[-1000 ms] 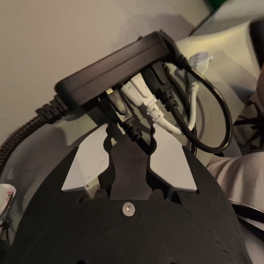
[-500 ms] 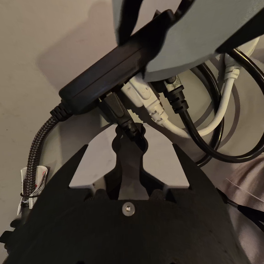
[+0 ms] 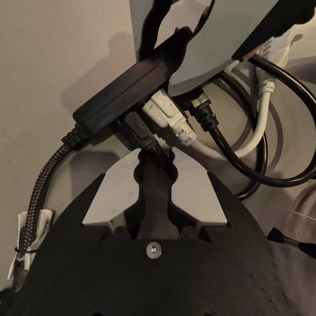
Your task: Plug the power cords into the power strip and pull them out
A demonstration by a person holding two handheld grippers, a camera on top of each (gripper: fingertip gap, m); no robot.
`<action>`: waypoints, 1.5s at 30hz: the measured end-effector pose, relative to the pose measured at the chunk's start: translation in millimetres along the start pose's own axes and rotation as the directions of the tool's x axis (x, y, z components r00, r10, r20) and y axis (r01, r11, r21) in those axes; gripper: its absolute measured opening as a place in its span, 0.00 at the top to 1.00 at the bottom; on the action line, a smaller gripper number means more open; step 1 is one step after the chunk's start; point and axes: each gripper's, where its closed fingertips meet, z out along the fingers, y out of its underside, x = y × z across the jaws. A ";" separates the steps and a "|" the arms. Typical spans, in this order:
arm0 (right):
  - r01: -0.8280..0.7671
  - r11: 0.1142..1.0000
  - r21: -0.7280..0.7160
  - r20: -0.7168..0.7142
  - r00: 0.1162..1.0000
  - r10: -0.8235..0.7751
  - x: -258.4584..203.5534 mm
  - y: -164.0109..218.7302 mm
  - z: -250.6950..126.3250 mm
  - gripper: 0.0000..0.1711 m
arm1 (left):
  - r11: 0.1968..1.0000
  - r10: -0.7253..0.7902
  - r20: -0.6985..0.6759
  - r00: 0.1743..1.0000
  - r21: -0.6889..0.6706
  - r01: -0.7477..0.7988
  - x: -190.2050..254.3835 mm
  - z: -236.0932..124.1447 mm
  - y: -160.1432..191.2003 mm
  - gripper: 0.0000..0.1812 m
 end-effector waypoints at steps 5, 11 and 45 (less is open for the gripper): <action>-0.060 0.998 0.025 0.011 0.998 0.059 1.2 1.1 1.0 0.83 | 1.000 -0.013 0.012 1.000 0.022 0.013 -1.6 0.6 -0.7 0.86; -0.063 0.996 0.063 0.033 0.998 0.061 3.7 5.7 10.7 0.81 | 0.991 0.109 0.019 0.994 -0.079 -0.107 -15.6 -6.1 4.1 0.88; -0.204 0.956 0.212 0.098 0.978 0.186 13.0 -20.3 -2.3 0.83 | 0.978 0.205 0.014 0.979 -0.044 -0.205 -41.7 -8.3 6.9 0.90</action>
